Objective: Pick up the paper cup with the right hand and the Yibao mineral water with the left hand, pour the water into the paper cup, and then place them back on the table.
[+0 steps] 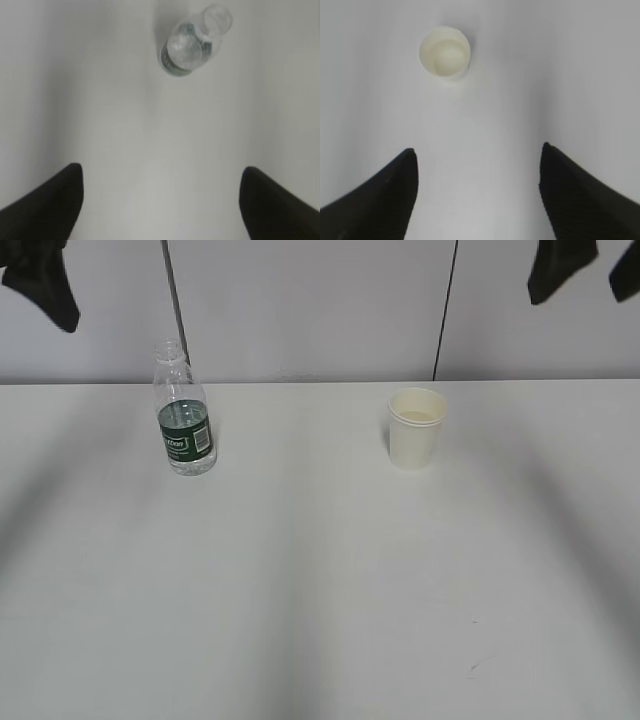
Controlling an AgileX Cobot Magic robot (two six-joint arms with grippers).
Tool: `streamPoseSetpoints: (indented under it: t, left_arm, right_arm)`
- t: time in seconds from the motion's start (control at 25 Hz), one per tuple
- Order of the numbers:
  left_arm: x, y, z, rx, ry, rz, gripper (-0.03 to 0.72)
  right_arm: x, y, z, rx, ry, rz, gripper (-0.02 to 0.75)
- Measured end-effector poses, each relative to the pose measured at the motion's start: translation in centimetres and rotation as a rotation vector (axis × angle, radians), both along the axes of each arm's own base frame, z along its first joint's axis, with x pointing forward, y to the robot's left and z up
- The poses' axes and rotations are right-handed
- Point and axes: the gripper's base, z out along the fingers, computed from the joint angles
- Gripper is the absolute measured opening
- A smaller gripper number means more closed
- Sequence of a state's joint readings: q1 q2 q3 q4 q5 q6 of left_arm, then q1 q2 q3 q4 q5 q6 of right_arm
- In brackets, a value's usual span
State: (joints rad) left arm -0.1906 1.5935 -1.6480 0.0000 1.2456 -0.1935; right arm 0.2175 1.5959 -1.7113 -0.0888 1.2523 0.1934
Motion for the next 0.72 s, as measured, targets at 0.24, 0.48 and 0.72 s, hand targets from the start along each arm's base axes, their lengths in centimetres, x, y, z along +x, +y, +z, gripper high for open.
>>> streamPoseSetpoints:
  t: [0.24, 0.48, 0.72]
  left_arm:
    - [-7.8, 1.7, -1.1, 0.034, 0.042, -0.013, 0.577]
    - [-15.2, 3.1, -1.3, 0.027, -0.022, -0.012, 0.577]
    - [-21.3, 4.3, -1.5, 0.007, -0.131, -0.01, 0.577]
  right_arm:
    - [-7.1, -1.5, -1.2, -0.009, 0.05, 0.005, 0.586]
    - [-13.7, -2.9, -1.9, 0.004, 0.024, 0.006, 0.586]
    - [-19.2, -4.1, -2.5, 0.022, -0.044, 0.009, 0.586]
